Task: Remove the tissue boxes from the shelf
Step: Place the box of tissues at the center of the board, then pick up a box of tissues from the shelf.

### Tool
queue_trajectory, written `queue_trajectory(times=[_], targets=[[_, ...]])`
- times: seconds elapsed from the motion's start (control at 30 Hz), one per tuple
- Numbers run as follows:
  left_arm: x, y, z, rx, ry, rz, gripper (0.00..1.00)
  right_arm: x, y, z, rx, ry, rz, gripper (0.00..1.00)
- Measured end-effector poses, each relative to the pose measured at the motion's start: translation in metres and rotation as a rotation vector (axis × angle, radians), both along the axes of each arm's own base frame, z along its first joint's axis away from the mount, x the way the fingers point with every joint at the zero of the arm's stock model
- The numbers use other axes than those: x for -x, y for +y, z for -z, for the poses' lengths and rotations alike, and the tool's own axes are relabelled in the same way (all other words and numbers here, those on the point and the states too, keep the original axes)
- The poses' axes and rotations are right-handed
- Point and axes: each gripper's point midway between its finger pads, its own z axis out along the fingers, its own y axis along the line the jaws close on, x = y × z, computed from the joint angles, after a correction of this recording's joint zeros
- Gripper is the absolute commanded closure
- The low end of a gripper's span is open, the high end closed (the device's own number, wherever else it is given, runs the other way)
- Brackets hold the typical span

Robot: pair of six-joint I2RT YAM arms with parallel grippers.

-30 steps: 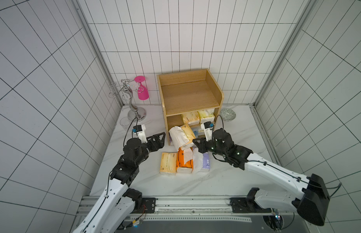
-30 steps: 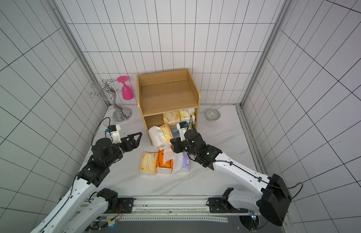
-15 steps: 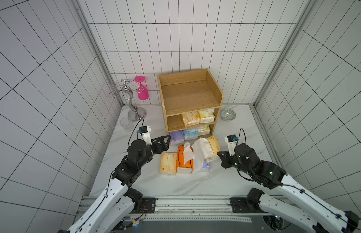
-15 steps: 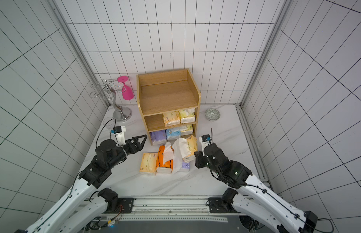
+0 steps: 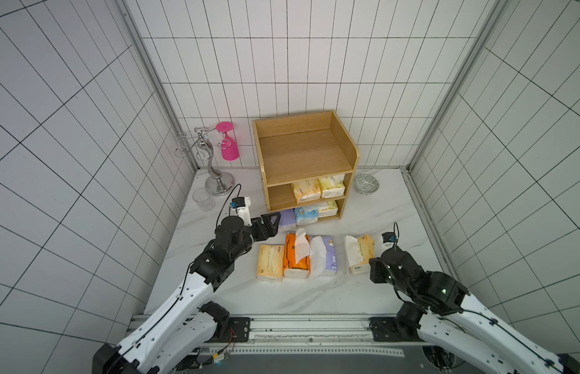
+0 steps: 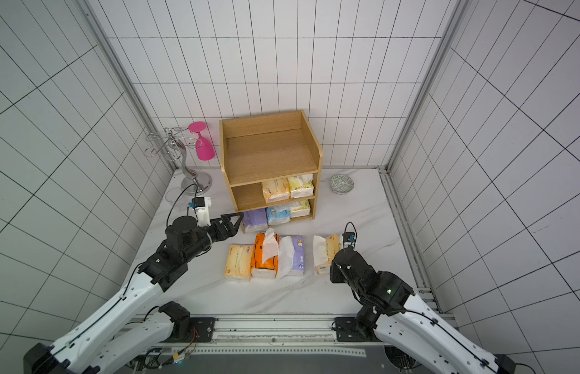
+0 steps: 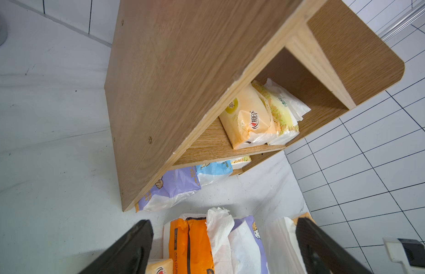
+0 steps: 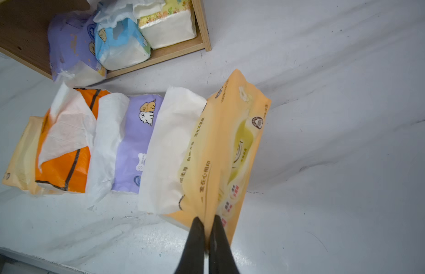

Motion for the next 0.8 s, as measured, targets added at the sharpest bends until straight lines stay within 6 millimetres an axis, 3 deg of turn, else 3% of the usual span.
queue_trajectory(times=[0.07,0.17,0.3,0.47,0.57,0.67,0.8], targets=[[-0.002,-0.001,-0.001,-0.001,-0.006,0.002,0.02,-0.001,0.002,0.014,0.029,0.026,0.002,0.85],[-0.004,-0.002,0.0,-0.003,-0.008,0.003,0.02,-0.004,0.006,0.026,0.055,0.058,0.016,0.49],[-0.007,-0.004,0.001,-0.008,-0.012,0.005,0.02,-0.008,0.001,0.03,0.07,0.065,0.07,0.37],[-0.011,-0.006,0.0,-0.01,-0.02,0.006,0.02,-0.013,-0.02,0.017,0.029,0.021,0.178,0.34],[-0.015,-0.008,-0.003,-0.011,-0.031,0.007,0.02,-0.021,-0.038,0.009,-0.012,0.0,0.262,0.46],[-0.021,-0.011,-0.007,-0.011,-0.041,0.008,0.02,-0.03,-0.053,0.01,-0.039,0.033,0.337,0.48],[-0.029,-0.015,-0.009,-0.013,-0.045,0.008,0.02,-0.045,-0.046,0.023,-0.12,0.143,0.333,0.49]])
